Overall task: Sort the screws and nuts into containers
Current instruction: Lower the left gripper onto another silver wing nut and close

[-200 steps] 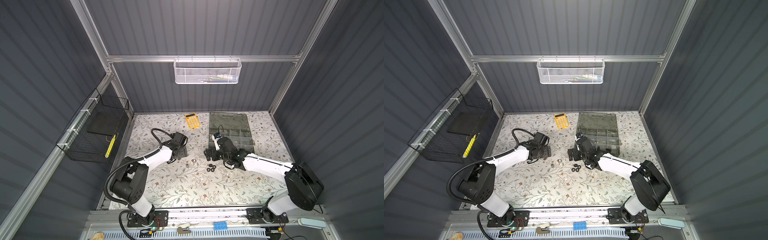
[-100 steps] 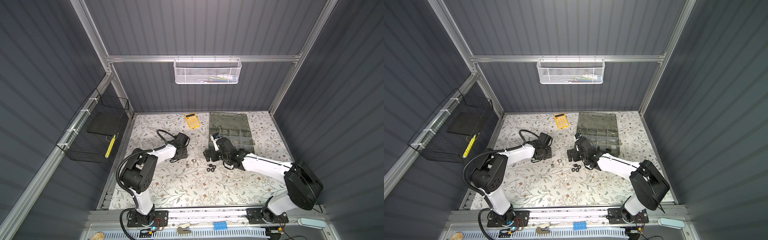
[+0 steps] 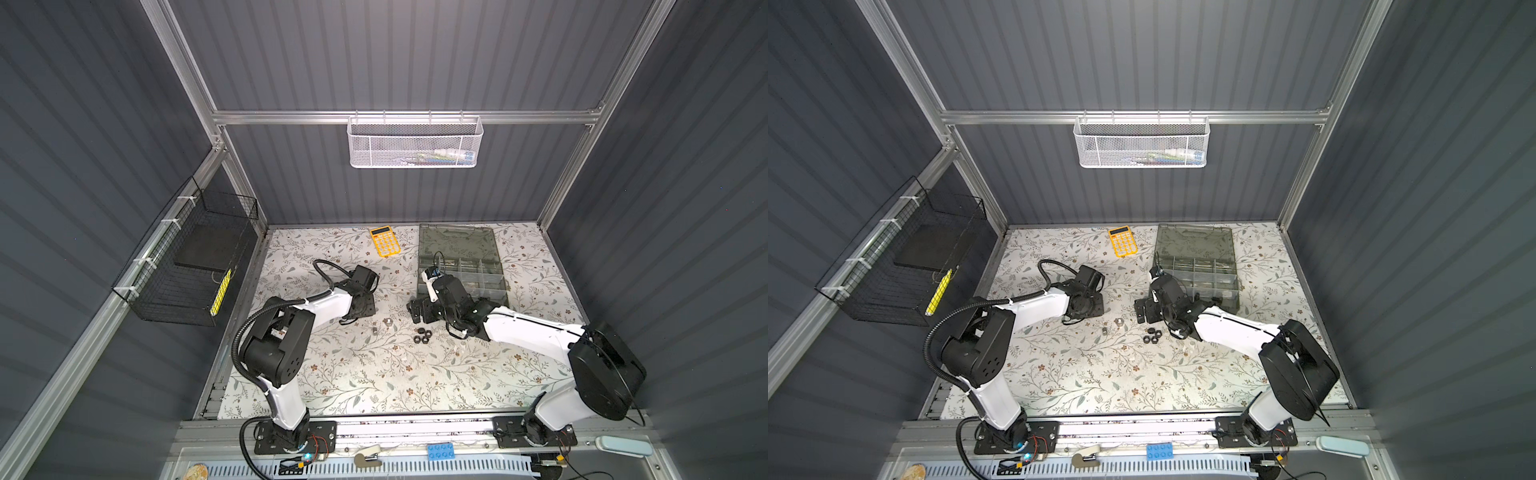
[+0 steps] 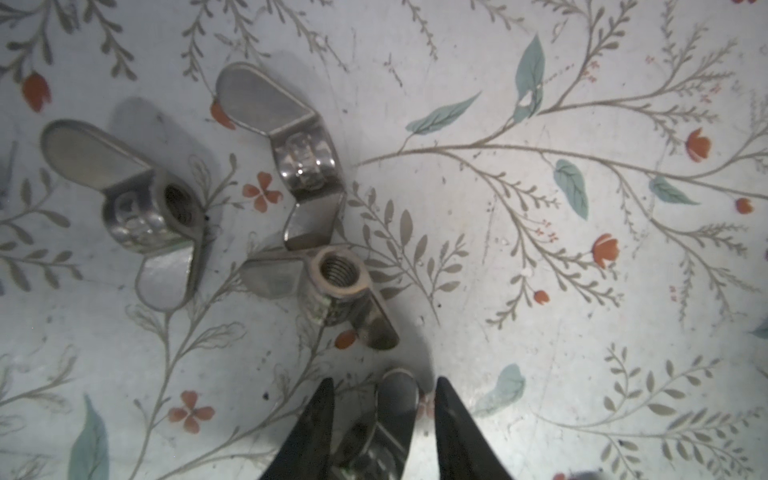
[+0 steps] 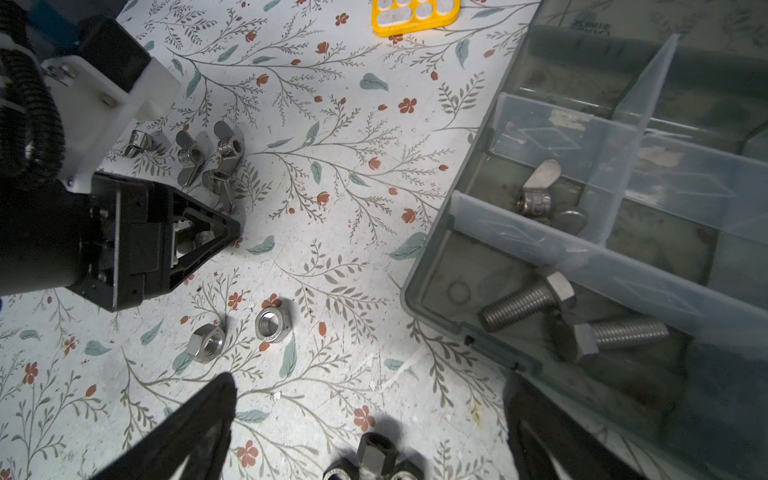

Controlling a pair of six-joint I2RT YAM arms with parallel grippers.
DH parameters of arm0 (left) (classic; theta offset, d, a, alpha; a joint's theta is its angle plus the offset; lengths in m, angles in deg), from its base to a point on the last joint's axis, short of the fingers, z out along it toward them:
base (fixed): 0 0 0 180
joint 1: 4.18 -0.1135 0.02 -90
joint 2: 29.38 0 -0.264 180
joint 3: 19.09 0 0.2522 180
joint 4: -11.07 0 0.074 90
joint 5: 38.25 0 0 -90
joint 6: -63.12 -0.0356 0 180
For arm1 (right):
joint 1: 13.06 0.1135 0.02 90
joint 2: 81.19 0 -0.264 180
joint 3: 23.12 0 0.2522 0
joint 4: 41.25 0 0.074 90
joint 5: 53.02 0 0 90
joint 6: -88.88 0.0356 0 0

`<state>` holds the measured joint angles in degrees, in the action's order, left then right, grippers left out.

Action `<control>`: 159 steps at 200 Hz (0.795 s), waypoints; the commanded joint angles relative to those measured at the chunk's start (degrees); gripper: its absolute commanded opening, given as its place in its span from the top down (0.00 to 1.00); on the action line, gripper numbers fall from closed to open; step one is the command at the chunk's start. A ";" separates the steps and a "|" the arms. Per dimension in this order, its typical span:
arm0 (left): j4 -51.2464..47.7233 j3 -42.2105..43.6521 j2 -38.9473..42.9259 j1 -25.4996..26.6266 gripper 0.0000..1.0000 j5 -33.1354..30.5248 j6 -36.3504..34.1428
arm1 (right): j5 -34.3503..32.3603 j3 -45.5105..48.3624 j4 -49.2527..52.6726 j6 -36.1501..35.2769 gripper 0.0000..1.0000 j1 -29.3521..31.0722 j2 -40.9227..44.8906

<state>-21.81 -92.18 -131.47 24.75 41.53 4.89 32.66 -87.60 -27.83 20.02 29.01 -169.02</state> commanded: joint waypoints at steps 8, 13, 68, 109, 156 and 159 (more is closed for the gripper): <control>-1.08 1.83 1.57 -0.01 0.61 1.12 0.35 | -0.27 -1.75 0.67 0.01 0.01 0.21 -0.93; -1.08 1.93 1.74 -0.01 0.62 1.12 0.31 | -0.28 -1.75 0.69 0.03 0.01 0.21 -0.91; -1.62 2.62 3.24 -0.01 0.65 1.63 -0.64 | -0.46 -1.66 0.78 0.04 0.01 0.22 -0.82; -2.37 2.47 4.29 -0.01 0.66 1.28 -1.50 | -0.39 -1.66 0.78 0.12 0.01 0.21 -0.66; -1.94 2.68 3.75 0.05 0.72 1.60 -1.60 | -0.46 -1.65 0.78 0.18 0.01 0.21 -0.62; -1.90 2.67 3.76 0.02 0.72 1.60 -1.63 | -0.49 -1.62 0.78 0.21 0.01 0.21 -0.55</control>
<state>-22.49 -90.22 -128.63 24.75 42.45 4.21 32.66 -87.79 -27.74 20.07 29.01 -169.02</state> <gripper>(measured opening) 0.289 0.992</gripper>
